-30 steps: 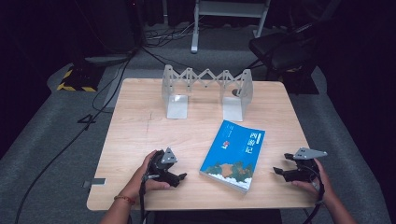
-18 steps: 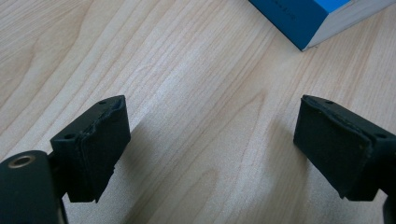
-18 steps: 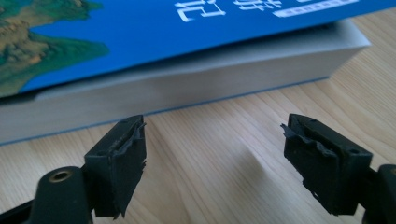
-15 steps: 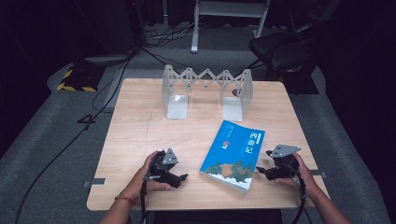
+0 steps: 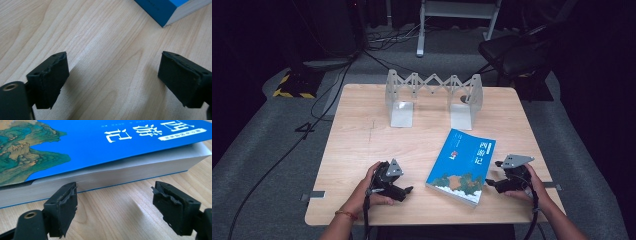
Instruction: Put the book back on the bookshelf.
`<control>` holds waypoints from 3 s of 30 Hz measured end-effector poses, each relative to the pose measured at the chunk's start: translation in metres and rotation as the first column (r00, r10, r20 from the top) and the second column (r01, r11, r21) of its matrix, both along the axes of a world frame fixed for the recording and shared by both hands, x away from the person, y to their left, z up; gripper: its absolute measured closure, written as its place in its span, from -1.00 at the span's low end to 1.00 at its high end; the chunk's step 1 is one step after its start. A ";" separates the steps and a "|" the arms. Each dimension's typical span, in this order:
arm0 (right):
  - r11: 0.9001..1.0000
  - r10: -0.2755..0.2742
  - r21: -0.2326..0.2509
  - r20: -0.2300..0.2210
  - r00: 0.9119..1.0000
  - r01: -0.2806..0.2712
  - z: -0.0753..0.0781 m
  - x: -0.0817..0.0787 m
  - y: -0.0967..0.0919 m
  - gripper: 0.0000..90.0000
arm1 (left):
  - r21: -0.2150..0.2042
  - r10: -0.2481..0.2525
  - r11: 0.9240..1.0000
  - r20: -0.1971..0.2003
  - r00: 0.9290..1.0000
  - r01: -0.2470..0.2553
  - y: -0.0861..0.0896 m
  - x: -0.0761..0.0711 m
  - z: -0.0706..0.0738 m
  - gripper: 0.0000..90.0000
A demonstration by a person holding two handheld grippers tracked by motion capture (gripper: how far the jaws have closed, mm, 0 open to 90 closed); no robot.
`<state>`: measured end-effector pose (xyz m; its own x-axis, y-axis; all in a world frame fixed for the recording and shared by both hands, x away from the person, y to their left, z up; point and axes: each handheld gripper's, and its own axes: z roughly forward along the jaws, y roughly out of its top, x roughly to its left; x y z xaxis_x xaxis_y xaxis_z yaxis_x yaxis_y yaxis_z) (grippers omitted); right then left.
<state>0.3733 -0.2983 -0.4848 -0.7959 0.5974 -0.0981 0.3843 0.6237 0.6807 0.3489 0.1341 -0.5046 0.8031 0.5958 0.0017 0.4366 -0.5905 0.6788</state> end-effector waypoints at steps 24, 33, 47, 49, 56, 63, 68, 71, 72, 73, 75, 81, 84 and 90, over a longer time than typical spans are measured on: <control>0.999 0.037 0.009 -0.048 0.998 -0.036 0.000 -0.003 0.003 -0.55 | -0.005 0.020 1.000 -0.013 1.000 -0.020 0.000 0.002 0.000 -0.84; 0.999 0.028 0.044 -0.019 0.999 -0.027 0.009 -0.005 0.002 -0.56 | -0.001 0.022 1.000 -0.019 1.000 -0.022 -0.002 0.000 0.001 -0.82; 0.995 0.022 0.101 0.014 1.000 -0.023 0.034 0.002 0.010 -0.62 | -0.017 -0.086 0.996 0.034 0.996 0.086 -0.024 -0.008 0.035 -0.58; 0.994 0.022 0.107 0.019 1.000 -0.024 0.036 0.004 0.012 -0.62 | -0.031 -0.105 0.994 0.046 0.993 0.106 -0.032 -0.010 0.038 -0.57; 0.993 0.013 0.118 0.023 1.000 -0.015 0.042 0.005 0.015 -0.62 | -0.068 -0.203 0.976 0.055 0.978 0.206 -0.078 -0.016 0.044 -0.52; 0.987 -0.008 0.163 0.032 0.999 0.002 0.049 0.012 0.023 -0.66 | -0.126 -0.230 0.965 0.014 0.973 0.230 -0.123 -0.019 0.038 -0.44; 0.984 -0.014 0.179 0.039 0.999 0.007 0.053 0.017 0.028 -0.67 | -0.142 -0.202 0.968 0.052 0.978 0.207 -0.134 -0.022 0.036 -0.40; 0.981 -0.017 0.193 0.033 0.999 0.010 0.053 0.020 0.030 -0.68 | -0.137 -0.146 0.978 0.070 0.987 0.155 -0.141 -0.021 0.032 -0.35; 0.981 -0.016 0.192 0.033 0.999 0.009 0.053 0.020 0.030 -0.69 | -0.135 -0.132 0.981 0.083 0.988 0.143 -0.142 -0.021 0.031 -0.29; 0.982 -0.015 0.189 0.035 0.999 0.008 0.053 0.020 0.030 -0.69 | -0.137 -0.120 0.982 0.093 0.988 0.133 -0.142 -0.020 0.031 -0.20; 0.981 -0.016 0.193 0.035 0.999 0.009 0.052 0.020 0.030 -0.69 | -0.151 -0.112 0.980 0.105 0.988 0.128 -0.140 -0.019 0.031 0.01; 0.977 -0.026 0.213 0.026 0.999 0.020 0.051 0.023 0.029 -0.70 | -0.159 -0.133 0.974 0.165 0.977 0.160 -0.133 -0.021 0.038 0.52; 0.972 -0.034 0.232 0.020 0.999 0.028 0.051 0.022 0.024 -0.67 | -0.205 -0.119 0.967 0.157 0.980 0.150 -0.124 -0.017 0.045 0.69; 0.968 0.014 0.251 0.051 0.999 -0.026 0.055 0.012 0.010 -0.45 | -0.174 -0.155 0.968 0.156 0.975 0.182 -0.115 -0.012 0.048 0.72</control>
